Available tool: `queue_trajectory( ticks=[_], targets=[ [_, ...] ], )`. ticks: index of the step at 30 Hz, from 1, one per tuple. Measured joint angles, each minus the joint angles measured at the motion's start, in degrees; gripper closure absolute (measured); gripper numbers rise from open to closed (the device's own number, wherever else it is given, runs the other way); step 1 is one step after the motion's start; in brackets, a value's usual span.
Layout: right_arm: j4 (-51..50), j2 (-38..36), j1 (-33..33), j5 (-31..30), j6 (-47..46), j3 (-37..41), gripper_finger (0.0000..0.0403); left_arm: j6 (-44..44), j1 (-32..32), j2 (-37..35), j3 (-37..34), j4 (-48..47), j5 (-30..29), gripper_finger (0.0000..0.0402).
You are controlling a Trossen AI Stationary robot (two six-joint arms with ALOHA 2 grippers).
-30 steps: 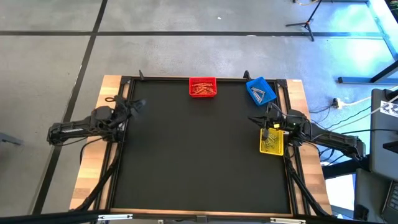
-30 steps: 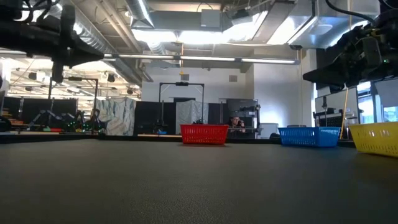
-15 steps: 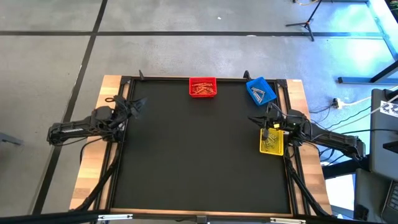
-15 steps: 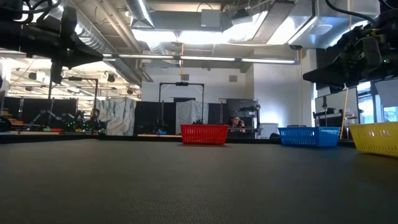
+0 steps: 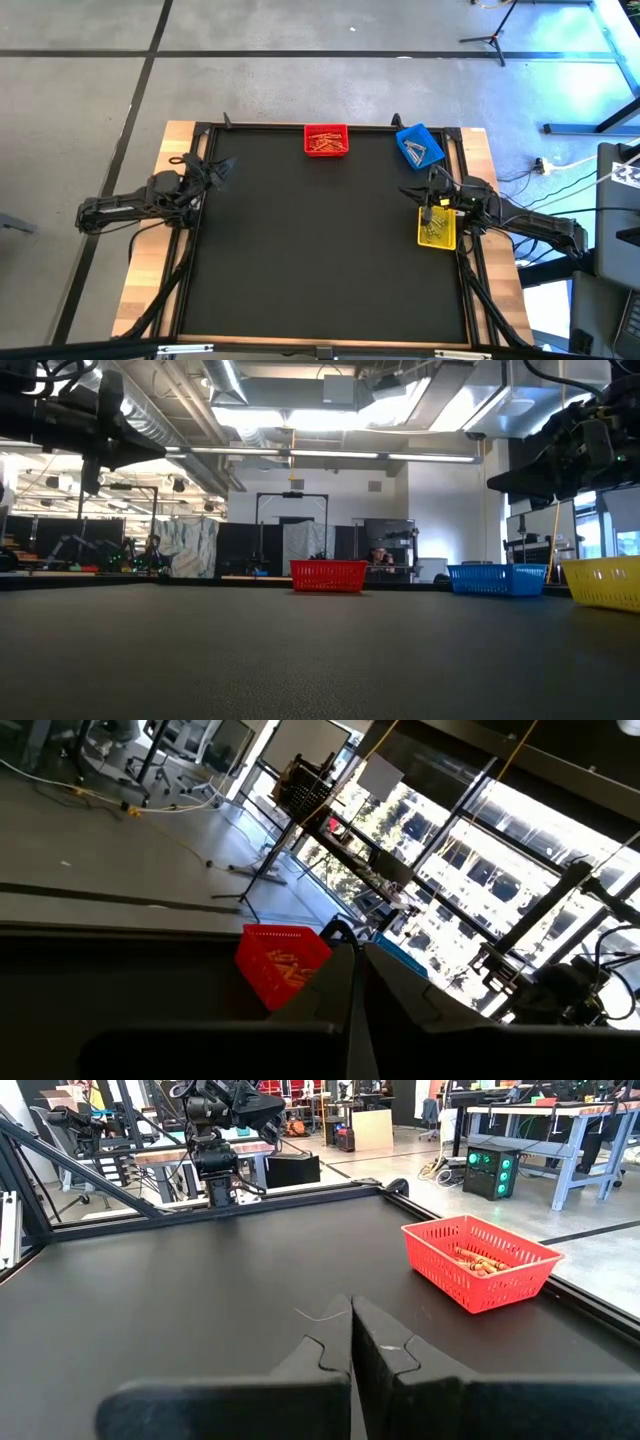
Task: Sort crayons
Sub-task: Return to Home Position
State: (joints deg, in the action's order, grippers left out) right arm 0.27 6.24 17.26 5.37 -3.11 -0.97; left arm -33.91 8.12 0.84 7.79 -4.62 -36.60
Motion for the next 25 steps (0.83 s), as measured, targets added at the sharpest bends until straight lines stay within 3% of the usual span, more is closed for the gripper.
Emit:
queue_trajectory(
  ticks=[14, 19, 22, 25],
  targets=[
    [0.0, 0.0, 0.0, 0.0, 0.0, 0.0, 0.0402, 1.7, 0.2, 0.0, -0.1, 1.3, -1.7, 0.0382],
    [0.0, 0.0, 0.0, 0.0, 0.0, 0.0, 0.0402, 16.7, 0.1, -0.1, -0.3, 1.1, 17.6, 0.0382],
    [0.0, 0.0, 0.0, 0.0, 0.0, 0.0, 0.0402, 24.8, 0.1, -0.3, -0.4, 1.1, 32.4, 0.0382],
    [0.0, 0.0, 0.0, 0.0, 0.0, 0.0, 0.0402, 28.1, 0.1, -0.4, -0.9, 2.4, 38.2, 0.0382]
  ],
)
